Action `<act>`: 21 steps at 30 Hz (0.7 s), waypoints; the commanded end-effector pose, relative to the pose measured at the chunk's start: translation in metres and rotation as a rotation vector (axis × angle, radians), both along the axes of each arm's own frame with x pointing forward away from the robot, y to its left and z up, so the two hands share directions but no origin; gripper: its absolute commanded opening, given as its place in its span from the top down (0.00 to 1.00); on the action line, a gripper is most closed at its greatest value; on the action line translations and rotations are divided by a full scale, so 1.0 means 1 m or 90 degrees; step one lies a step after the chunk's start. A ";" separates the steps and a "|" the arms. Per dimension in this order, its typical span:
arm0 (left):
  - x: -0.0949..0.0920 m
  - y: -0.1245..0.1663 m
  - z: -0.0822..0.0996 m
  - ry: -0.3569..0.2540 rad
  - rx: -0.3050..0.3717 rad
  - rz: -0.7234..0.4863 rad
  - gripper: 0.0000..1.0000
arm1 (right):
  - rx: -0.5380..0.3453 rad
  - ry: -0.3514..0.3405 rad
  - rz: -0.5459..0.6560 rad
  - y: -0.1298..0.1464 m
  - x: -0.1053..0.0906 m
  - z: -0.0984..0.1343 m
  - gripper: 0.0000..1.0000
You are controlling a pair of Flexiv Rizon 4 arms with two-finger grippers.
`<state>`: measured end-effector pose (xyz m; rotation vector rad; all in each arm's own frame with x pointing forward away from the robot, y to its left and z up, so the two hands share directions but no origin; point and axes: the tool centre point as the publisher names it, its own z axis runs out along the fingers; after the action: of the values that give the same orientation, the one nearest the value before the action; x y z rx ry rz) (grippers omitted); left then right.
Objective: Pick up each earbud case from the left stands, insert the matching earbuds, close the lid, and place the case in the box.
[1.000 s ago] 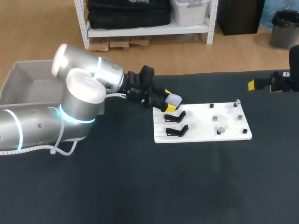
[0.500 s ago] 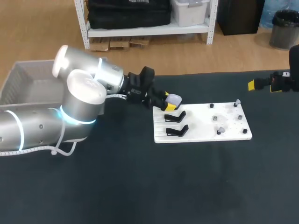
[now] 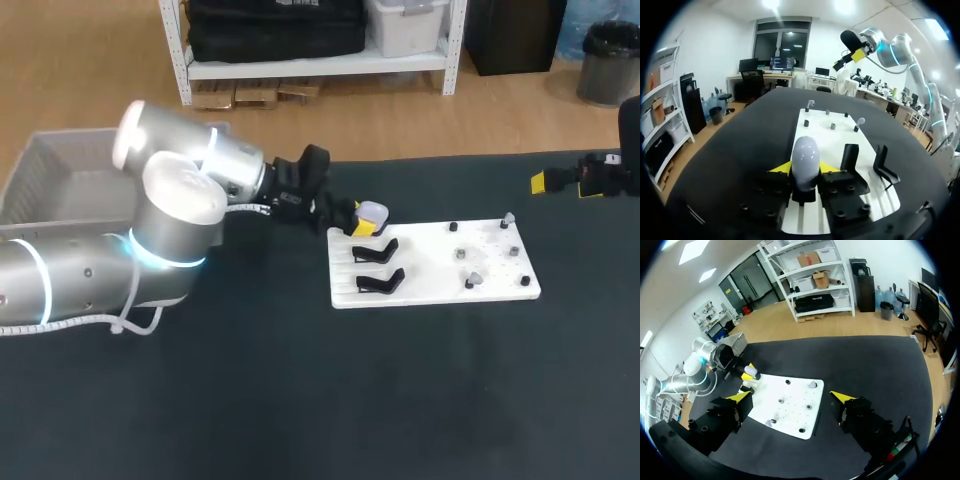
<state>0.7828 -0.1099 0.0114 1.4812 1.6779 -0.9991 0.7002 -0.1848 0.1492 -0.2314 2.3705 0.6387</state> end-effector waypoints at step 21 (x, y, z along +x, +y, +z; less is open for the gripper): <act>-0.006 0.006 0.046 -0.094 0.020 0.021 1.00 | -0.019 0.016 0.029 0.018 -0.001 -0.001 0.00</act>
<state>0.7919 -0.1071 0.0474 1.5210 1.6124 -0.8657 0.6965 -0.1800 0.1458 -0.2686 2.3832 0.6321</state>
